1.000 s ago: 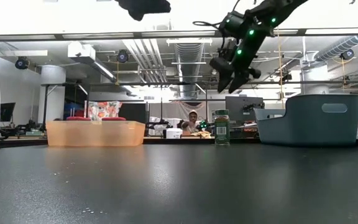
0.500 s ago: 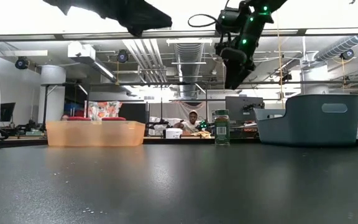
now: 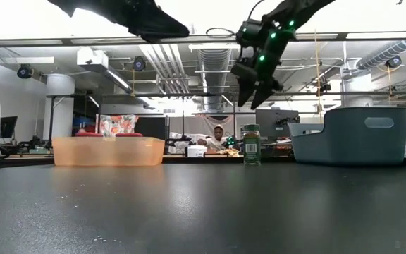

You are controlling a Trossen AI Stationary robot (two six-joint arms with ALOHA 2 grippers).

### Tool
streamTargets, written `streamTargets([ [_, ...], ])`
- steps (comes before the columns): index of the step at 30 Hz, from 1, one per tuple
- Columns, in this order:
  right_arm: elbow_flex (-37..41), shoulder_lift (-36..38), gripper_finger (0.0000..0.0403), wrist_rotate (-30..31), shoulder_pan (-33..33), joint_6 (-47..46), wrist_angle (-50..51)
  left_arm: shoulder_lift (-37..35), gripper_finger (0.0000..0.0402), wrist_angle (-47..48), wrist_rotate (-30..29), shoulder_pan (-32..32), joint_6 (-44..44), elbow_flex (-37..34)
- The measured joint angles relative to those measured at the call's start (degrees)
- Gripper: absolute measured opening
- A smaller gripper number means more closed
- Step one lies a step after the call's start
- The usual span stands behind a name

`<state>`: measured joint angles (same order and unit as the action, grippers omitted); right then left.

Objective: Sort spices by type
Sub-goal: Put the green seasoning bottle into the transparent bin

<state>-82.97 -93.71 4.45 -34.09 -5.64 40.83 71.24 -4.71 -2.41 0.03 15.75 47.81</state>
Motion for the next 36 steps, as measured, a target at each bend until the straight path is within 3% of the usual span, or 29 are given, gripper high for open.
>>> streamTargets([
  [9,-1.7,-7.0,0.031,3.5,-0.1,-1.8,1.2,-0.1,0.0075,1.4,0.1,0.0,-1.0,-0.3],
  [29,-2.0,-10.4,0.0294,4.7,-0.2,-9.9,-1.0,1.1,0.0075,0.4,0.1,-0.8,-3.4,-0.7],
  [36,-2.0,-10.8,0.0251,4.7,-0.1,-11.7,-1.3,1.4,0.0075,0.5,0.1,-1.7,-3.4,-0.7],
])
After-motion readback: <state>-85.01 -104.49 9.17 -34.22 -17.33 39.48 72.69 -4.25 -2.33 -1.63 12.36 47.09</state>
